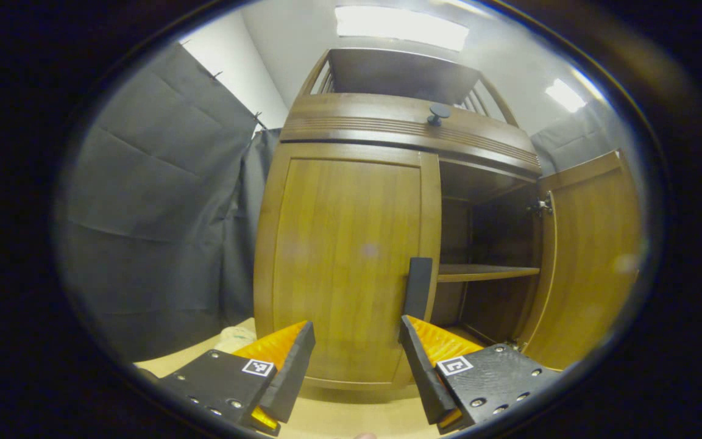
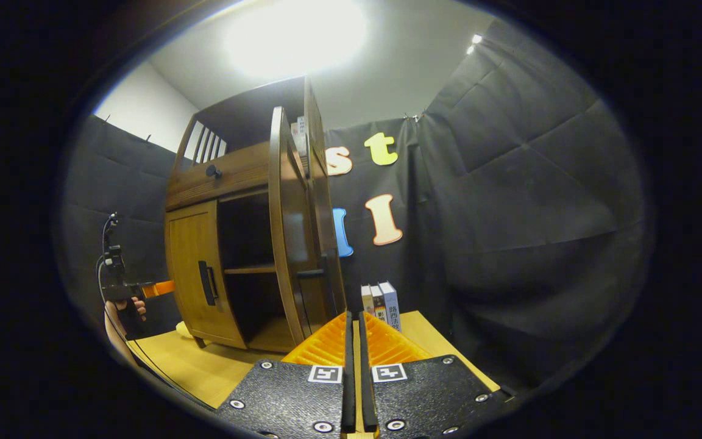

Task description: Open the right door of the double-door shoe cabinet with the right hand, and open the left door with the left hand.

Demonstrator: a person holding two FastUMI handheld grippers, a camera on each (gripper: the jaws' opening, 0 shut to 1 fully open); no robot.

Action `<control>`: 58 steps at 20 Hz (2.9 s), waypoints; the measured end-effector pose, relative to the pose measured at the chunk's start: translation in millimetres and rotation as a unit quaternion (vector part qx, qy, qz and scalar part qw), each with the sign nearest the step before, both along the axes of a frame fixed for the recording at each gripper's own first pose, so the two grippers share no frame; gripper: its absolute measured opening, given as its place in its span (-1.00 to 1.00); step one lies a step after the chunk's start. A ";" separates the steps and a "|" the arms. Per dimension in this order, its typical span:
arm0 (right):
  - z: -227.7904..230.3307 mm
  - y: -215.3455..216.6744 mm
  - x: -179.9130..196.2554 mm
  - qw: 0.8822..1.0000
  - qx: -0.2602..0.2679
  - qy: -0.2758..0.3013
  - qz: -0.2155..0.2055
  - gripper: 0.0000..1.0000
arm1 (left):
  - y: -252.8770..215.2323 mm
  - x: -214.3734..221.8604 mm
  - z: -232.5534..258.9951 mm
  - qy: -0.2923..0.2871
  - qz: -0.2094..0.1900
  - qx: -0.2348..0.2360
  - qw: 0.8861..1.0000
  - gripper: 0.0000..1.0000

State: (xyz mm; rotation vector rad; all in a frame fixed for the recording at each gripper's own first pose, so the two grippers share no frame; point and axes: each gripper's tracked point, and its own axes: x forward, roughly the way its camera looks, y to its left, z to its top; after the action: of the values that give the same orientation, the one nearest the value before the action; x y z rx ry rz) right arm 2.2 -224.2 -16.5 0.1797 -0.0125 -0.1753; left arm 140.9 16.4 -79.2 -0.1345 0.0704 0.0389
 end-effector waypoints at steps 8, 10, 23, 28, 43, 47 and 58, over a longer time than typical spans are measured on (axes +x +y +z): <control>51.9 97.0 30.7 0.994 0.029 -0.036 0.100 -0.68 | -7.6 -5.1 -1.3 0.011 -0.018 -0.018 1.000 0.73; 64.8 124.9 41.0 0.990 0.014 -0.047 0.130 -0.51 | -5.5 -5.5 0.4 0.012 -0.015 -0.016 1.000 0.73; 61.8 183.8 133.4 0.991 -0.086 -0.017 0.102 0.86 | -21.6 -9.9 2.2 0.017 -0.061 -0.053 0.997 0.73; 53.4 188.5 168.5 0.992 -0.097 0.000 0.083 0.87 | -28.1 -6.0 9.8 -0.010 -0.096 -0.061 0.993 0.73; 19.2 174.0 202.3 0.988 -0.128 0.050 0.065 0.90 | -38.2 20.2 0.6 0.003 -0.114 -0.047 0.992 0.57; 14.5 176.4 199.9 0.988 -0.128 0.053 0.075 0.90 | -37.8 20.4 -2.5 0.018 -0.106 -0.020 0.994 0.60; 5.7 175.1 199.6 0.990 -0.101 0.054 0.084 0.90 | -47.2 34.4 -16.8 0.039 -0.104 -0.029 0.993 -0.13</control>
State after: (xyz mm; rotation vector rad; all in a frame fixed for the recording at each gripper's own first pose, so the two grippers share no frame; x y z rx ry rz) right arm 201.9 -49.1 -10.8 -0.0309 0.0919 -0.0147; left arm 175.3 -30.7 -96.1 -0.1838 0.1626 -0.1663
